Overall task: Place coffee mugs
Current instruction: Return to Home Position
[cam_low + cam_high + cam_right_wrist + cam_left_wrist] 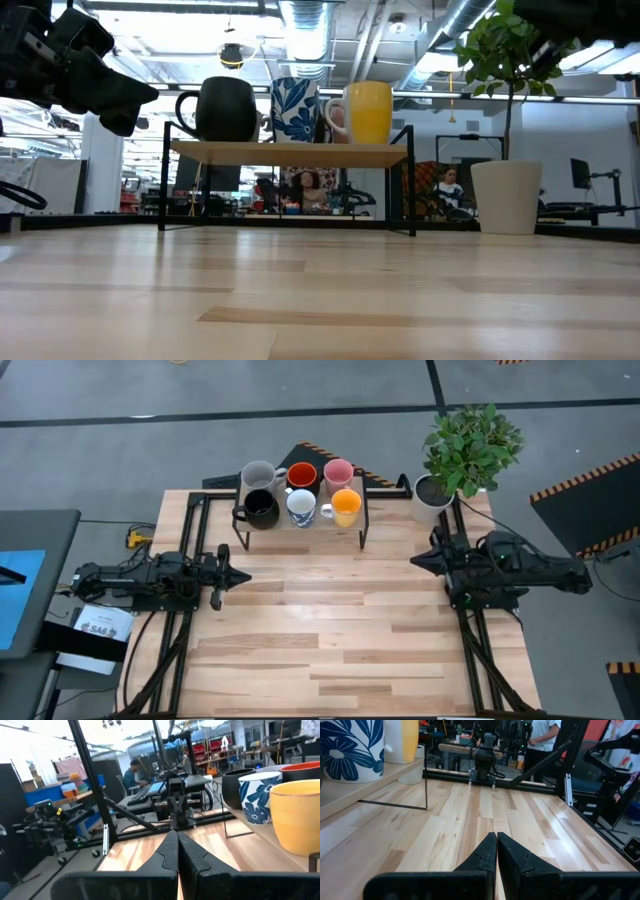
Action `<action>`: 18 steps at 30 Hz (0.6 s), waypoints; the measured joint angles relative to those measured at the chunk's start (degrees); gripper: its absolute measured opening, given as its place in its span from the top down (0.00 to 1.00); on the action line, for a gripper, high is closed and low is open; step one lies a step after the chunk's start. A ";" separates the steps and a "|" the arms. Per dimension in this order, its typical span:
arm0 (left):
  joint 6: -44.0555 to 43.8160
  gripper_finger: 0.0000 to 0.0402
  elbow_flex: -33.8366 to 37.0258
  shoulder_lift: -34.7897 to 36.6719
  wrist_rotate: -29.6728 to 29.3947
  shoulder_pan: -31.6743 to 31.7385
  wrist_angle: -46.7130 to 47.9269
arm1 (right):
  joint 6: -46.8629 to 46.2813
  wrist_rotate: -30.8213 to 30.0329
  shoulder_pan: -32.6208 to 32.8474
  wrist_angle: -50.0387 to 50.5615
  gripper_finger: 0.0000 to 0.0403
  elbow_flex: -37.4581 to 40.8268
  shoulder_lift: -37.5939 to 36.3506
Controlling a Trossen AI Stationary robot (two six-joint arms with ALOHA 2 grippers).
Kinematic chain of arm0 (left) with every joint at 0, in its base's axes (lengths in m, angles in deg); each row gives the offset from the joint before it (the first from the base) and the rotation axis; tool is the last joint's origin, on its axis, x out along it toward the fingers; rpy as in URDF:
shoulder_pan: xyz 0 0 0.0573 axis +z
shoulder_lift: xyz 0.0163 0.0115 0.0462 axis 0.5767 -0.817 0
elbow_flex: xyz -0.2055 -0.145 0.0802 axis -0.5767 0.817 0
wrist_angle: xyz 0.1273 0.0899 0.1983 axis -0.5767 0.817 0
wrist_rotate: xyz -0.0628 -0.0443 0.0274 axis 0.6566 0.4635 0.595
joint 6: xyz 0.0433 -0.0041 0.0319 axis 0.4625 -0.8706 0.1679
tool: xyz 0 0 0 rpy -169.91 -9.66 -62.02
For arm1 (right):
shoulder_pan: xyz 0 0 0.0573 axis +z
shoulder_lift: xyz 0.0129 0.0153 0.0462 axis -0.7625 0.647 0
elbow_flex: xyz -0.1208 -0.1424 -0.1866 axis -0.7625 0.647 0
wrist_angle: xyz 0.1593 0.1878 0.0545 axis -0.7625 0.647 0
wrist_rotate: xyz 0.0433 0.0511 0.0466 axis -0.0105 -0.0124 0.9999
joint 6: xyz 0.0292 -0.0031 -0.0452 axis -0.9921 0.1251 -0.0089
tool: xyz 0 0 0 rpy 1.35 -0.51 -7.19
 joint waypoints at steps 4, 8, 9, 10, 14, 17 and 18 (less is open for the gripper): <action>0.00 1.00 -0.01 0.00 0.01 0.00 0.02 | -0.15 -3.66 2.49 -1.91 0.95 4.66 -4.68; 0.00 1.00 -0.01 0.00 0.01 0.00 0.02 | -1.92 -5.91 4.79 -4.68 0.96 9.39 -8.54; 0.00 1.00 -0.01 0.00 0.01 0.00 0.03 | -2.35 -6.17 5.34 -5.59 0.96 10.54 -9.40; 0.00 1.00 -0.01 0.00 0.00 0.00 0.02 | -2.44 -6.34 5.79 -6.02 0.96 11.40 -10.17; 0.00 1.00 -0.03 0.00 0.01 0.00 0.02 | -3.37 -8.28 7.97 -8.54 0.96 14.55 -10.94; 0.00 1.00 -0.03 0.00 0.03 0.00 0.02 | -3.45 -9.65 9.98 -11.22 0.96 16.48 -11.00; 0.00 1.00 -0.03 0.00 0.01 0.00 0.01 | -3.44 -10.31 10.66 -12.74 0.96 17.61 -11.00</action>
